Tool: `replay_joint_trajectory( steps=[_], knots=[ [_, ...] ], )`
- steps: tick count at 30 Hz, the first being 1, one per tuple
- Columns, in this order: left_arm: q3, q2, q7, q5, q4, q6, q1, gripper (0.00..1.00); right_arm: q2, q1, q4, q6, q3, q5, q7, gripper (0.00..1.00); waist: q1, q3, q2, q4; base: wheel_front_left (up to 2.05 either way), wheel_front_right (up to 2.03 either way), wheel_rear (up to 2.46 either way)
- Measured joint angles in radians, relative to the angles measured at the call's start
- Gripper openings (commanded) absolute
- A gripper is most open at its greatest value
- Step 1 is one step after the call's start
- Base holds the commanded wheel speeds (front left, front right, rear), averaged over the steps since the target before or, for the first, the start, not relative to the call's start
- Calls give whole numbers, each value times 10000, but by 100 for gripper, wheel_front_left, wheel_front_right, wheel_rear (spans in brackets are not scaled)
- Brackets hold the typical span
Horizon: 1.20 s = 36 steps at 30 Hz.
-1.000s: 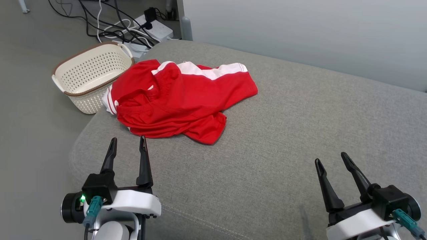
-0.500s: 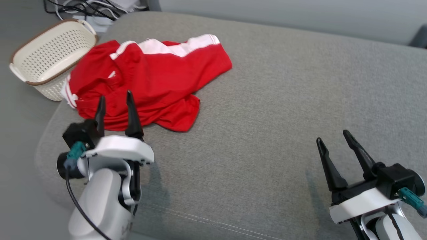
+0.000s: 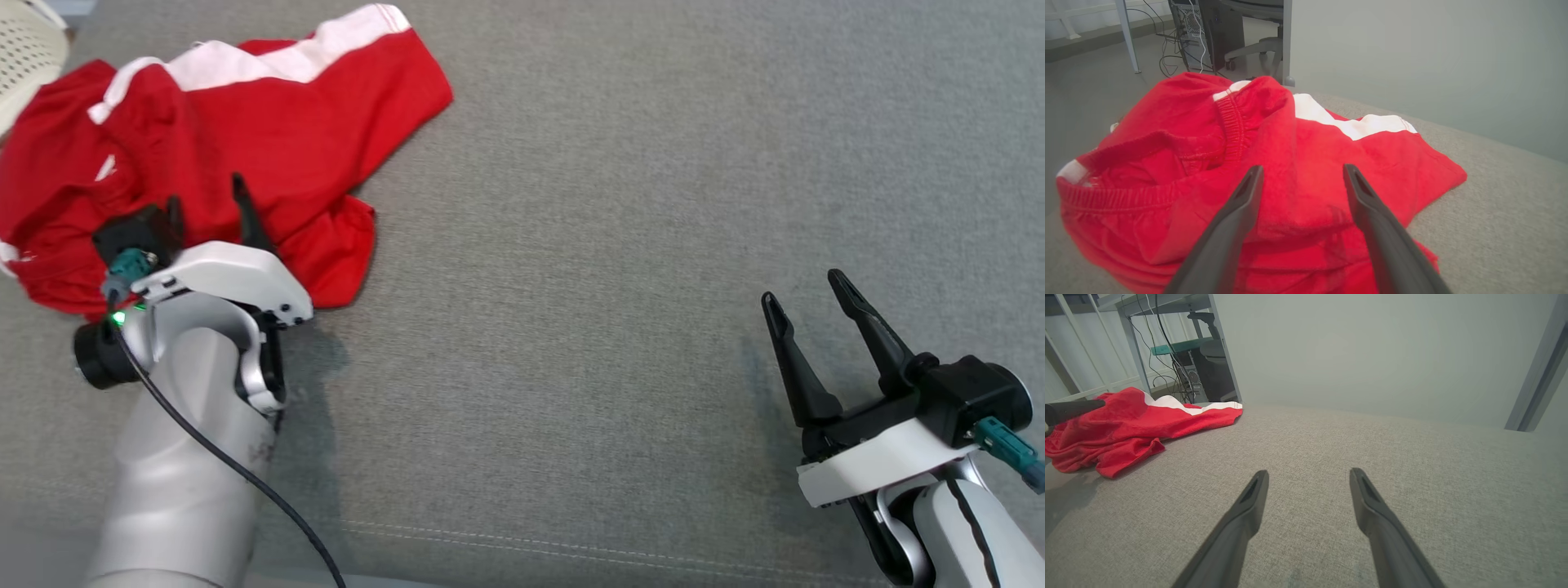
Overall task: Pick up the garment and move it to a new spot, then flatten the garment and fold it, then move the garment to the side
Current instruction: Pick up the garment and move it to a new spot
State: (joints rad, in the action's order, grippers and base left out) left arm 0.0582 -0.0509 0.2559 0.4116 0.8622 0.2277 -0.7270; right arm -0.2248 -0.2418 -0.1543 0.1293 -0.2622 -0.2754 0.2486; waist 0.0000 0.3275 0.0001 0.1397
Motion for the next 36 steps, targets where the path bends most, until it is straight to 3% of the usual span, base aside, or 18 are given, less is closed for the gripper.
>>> replay_joint_trajectory(
  steps=[4, 11, 12, 14, 20, 36],
  knots=[
    [-136, -408, 0, -314, 702, 234, -437, 100, -17, -117, -6, 0, -75, -71, 0, 100, 0, 325, 0, -349, 0, 0, 0],
    [-291, -596, 0, -525, 1551, 376, -622, 100, 6, -224, -82, 0, -188, -174, 0, 100, 0, 623, 0, -734, 0, 0, 0],
    [-316, -600, 0, -525, 1599, 376, -622, 40, 6, -253, -104, 2, -219, -174, 0, 100, 0, 628, 0, -762, 0, 0, 0],
    [-360, -614, 0, -546, 1593, 372, -629, 0, 17, -284, -113, 0, -265, -255, 0, 100, 0, 625, 0, -791, 0, 0, 0],
    [-623, -642, 0, -773, 947, 359, -616, 0, 54, -374, 21, 2, -341, -428, 13, 100, 0, 503, 0, -805, 0, 0, 0],
    [-888, -451, 0, -2291, -3522, -297, 497, 0, 316, -337, -107, 0, -328, -428, 15, 100, 0, -250, -1, -805, 0, 0, 0]
  ],
)
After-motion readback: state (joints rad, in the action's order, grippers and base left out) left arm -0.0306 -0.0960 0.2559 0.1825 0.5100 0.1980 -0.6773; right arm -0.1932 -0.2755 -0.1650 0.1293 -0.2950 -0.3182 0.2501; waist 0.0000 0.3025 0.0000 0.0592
